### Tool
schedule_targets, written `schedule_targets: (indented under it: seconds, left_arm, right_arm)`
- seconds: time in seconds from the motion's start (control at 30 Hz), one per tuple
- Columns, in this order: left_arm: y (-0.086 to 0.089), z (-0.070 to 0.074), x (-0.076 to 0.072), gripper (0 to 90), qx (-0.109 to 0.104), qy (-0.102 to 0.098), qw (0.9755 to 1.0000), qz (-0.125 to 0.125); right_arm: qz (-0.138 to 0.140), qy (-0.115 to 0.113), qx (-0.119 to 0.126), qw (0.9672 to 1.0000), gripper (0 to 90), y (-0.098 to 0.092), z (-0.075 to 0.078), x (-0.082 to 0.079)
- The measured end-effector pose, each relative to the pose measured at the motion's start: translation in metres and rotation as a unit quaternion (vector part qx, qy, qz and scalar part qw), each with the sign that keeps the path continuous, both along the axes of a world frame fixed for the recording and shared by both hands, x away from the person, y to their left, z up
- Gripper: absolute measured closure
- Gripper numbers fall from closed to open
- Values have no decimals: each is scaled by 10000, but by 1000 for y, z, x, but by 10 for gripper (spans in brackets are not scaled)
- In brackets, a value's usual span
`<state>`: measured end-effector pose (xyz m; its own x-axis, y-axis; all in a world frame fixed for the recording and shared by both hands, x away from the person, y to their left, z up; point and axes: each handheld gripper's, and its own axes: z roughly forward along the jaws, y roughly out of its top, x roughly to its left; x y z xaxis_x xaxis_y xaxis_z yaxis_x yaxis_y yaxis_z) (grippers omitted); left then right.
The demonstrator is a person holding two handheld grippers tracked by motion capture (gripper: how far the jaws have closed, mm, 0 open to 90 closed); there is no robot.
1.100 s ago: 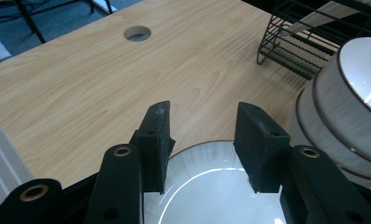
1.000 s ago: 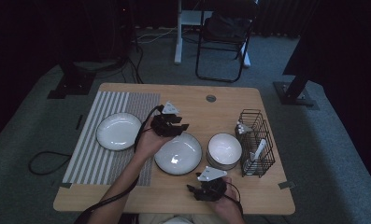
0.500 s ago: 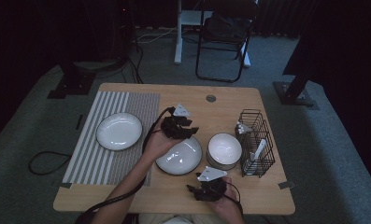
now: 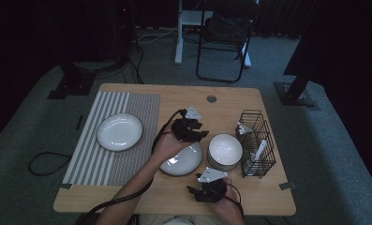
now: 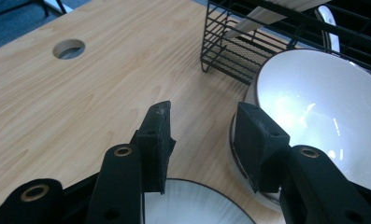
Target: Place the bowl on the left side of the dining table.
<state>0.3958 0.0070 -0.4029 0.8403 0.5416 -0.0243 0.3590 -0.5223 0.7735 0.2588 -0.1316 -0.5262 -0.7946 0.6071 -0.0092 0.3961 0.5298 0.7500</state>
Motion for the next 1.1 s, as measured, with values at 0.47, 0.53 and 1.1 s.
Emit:
schedule_targets:
  seconds: [0.47, 0.53, 1.1]
  left_arm:
    - [-32, -1, -5, 581, 171, 116, 9992, -337]
    - [-37, -4, -4, 594, 239, 187, 9990, -337]
    - [-49, -27, 6, 761, 520, 740, 9955, -300]
  right_arm:
    - [8, 1, 4, 10000, 401, 0, 0, 0]
    - [12, -4, 4, 10000, 401, 0, 0, 0]
    - [11, 11, -1, 10000, 399, 0, 0, -1]
